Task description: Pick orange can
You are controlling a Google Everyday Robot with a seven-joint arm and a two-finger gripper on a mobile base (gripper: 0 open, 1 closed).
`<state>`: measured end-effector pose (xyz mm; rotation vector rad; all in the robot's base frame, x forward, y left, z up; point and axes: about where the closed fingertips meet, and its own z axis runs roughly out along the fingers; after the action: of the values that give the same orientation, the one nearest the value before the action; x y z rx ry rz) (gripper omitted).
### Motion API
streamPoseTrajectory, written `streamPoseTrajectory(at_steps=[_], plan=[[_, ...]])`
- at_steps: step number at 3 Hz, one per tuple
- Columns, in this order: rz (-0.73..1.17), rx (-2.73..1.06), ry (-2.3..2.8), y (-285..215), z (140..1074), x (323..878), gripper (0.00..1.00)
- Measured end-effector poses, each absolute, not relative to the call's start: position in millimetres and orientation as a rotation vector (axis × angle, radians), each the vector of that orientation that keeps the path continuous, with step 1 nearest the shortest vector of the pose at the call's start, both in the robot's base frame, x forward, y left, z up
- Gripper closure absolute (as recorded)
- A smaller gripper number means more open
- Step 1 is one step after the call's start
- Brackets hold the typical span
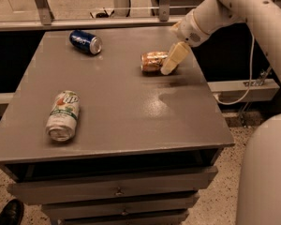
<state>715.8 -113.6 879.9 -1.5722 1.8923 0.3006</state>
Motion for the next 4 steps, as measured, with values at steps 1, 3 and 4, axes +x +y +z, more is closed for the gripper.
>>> streamPoseTrajectory(at_steps=[1,3,4], plan=[[0.339,-1.577,1.948,-102,860,724,0.12],[0.369,-1.603,2.037,-97,855,720,0.74],[0.397,-1.632,1.967,-94,895,691,1.0]])
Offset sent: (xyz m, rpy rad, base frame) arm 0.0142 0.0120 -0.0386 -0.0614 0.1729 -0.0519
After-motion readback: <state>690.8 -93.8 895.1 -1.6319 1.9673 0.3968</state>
